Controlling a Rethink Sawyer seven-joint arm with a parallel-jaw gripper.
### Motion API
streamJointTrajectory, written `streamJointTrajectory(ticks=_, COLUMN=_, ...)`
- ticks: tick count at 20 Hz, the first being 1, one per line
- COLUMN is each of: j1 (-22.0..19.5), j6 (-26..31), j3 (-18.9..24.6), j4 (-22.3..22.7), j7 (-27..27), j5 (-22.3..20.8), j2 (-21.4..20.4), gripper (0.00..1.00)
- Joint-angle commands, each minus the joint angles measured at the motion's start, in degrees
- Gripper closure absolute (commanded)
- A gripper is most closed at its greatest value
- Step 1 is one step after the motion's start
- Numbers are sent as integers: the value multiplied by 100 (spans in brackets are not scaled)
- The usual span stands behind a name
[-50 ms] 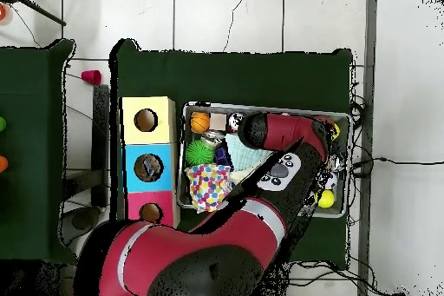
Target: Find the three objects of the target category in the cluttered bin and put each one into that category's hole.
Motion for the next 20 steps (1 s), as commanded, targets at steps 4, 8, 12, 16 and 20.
streamJointTrajectory(ticks=4, j1=56, j6=898, j3=240, j4=131, j7=187, j5=-89, j2=82, gripper=0)
streamJointTrajectory(ticks=8, j1=80, j6=1373, j3=273, j4=187, j7=6, j5=-61, j2=-194, gripper=0)
streamJointTrajectory(ticks=12, j1=-1, j6=1391, j3=382, j4=170, j7=-12, j5=-65, j2=-145, gripper=0)
streamJointTrajectory(ticks=16, j1=-91, j6=1228, j3=548, j4=205, j7=13, j5=-96, j2=65, gripper=0)
streamJointTrajectory(ticks=20, j1=-57, j6=1412, j3=439, j4=207, j7=-63, j5=-213, j2=162, gripper=0)
